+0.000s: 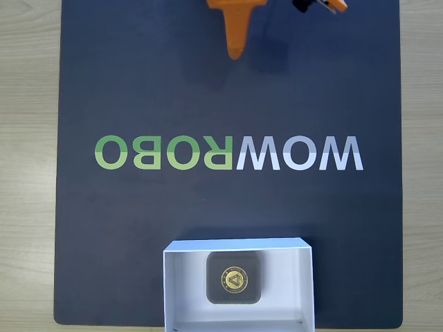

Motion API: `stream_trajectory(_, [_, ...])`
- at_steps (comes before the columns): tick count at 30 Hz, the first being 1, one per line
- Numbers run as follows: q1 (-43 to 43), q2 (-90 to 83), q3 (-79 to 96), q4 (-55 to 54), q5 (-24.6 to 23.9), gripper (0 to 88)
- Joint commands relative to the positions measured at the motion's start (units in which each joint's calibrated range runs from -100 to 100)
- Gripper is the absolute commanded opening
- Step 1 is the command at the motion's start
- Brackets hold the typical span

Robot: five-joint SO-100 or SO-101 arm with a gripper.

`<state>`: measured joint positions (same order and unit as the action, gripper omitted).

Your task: Grab the usb to bin

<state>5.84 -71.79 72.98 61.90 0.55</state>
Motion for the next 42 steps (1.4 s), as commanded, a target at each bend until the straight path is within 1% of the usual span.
stream_trajectory(1, [1.0,-9.6,6.2,0.7,0.2,1.3])
stream_trajectory(5, [1.1,-19.7,12.5,4.8,0.2,1.3])
stream_trajectory(9, [0.3,-27.3,14.7,5.6,0.3,1.3])
stream_trajectory(14, [1.4,-27.2,19.7,8.4,2.2,1.0])
stream_trajectory(22, [1.8,-27.3,18.8,11.8,2.7,1.0])
stream_trajectory(42, [2.3,-27.3,18.8,11.8,2.6,1.0])
